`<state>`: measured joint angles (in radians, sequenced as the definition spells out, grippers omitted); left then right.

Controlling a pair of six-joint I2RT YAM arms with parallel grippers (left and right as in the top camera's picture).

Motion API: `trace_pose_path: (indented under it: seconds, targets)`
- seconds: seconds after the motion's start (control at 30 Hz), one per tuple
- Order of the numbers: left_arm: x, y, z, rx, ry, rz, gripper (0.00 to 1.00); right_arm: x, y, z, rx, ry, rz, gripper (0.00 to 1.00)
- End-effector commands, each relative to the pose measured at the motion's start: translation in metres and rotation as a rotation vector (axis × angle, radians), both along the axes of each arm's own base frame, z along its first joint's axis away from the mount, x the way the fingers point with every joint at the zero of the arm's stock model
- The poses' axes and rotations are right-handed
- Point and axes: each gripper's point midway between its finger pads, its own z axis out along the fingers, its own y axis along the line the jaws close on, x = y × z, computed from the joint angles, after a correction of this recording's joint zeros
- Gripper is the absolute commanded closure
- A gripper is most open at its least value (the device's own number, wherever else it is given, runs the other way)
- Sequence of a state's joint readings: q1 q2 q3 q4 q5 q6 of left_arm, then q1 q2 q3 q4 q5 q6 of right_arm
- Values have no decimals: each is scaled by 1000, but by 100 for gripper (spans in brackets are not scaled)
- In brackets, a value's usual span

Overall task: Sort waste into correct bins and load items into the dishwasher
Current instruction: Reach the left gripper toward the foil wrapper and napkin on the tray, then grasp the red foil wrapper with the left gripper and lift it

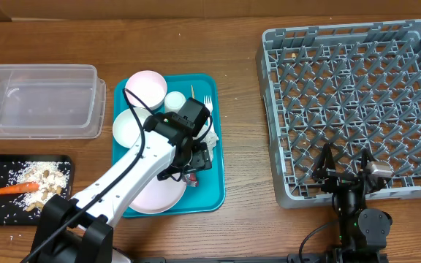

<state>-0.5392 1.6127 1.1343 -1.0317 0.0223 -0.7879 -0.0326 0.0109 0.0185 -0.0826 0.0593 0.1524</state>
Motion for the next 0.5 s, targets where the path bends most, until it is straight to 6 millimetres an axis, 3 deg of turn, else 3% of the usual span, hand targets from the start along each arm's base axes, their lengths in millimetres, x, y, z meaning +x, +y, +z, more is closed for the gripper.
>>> trace_pose_path:
  seconds: [0.0, 0.17, 0.47]
  targets:
    - [8, 13, -8, 70, -51, 87, 18, 0, -1, -2, -7, -3, -7, 0]
    - [5, 7, -21, 28, -47, 84, 18, 0, -1, -2, -7, -3, -7, 0]
    - [7, 5, -22, 23, -58, 84, 25, 0, -1, -2, -8, -3, -7, 0]
